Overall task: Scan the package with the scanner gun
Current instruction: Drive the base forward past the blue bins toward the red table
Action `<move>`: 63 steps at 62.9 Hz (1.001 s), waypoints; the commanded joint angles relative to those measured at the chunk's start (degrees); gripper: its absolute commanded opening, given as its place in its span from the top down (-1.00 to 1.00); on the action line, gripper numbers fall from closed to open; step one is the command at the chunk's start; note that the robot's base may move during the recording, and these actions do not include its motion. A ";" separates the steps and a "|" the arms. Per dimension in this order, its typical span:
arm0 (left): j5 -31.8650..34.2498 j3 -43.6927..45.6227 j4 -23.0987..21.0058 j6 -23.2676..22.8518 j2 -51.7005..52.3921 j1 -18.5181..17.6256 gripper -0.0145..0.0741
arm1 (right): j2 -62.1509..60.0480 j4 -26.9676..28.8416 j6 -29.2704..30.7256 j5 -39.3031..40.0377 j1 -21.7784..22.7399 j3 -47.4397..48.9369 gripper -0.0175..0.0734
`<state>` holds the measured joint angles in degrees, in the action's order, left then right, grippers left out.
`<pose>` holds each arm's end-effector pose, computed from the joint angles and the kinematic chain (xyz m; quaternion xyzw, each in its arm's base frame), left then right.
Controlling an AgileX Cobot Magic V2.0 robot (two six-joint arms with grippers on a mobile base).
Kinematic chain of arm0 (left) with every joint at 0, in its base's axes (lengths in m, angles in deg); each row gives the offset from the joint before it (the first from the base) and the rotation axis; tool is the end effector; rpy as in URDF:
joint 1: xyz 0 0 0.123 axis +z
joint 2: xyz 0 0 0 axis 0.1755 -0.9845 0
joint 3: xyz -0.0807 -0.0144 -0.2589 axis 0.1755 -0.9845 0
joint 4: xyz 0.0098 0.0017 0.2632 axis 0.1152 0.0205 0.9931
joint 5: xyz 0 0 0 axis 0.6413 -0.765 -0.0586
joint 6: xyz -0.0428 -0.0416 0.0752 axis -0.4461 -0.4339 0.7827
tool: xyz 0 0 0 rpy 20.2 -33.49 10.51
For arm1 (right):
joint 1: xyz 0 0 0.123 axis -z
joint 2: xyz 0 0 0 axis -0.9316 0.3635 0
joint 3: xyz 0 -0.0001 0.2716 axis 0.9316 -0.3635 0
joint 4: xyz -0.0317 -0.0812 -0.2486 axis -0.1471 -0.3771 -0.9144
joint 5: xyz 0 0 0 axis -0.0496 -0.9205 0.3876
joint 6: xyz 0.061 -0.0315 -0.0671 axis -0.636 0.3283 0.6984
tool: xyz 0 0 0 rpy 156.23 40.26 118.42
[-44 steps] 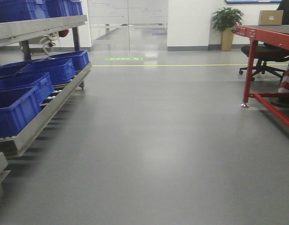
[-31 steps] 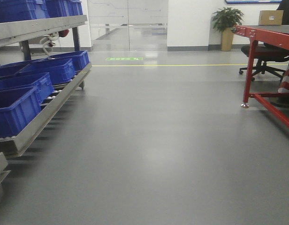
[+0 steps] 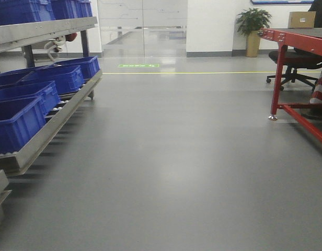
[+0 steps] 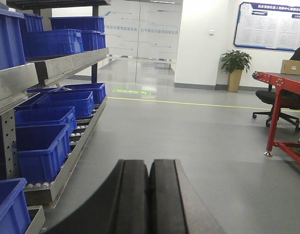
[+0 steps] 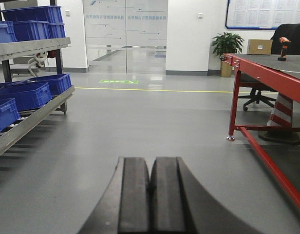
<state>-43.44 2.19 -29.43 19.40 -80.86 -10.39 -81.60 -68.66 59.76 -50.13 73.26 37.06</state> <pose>0.0870 -0.0005 0.2136 -0.0109 0.6732 -0.0158 0.7392 0.0869 -0.0067 0.2097 0.0449 0.6889 -0.0086 0.7234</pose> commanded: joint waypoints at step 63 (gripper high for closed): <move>1.31 0.15 0.27 -0.27 0.24 -0.05 0.92 | -0.20 -0.35 -0.29 1.07 -0.24 0.01 0.98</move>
<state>-43.44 2.19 -29.43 19.40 -80.86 -10.39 -81.60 -68.66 59.76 -50.13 73.26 37.06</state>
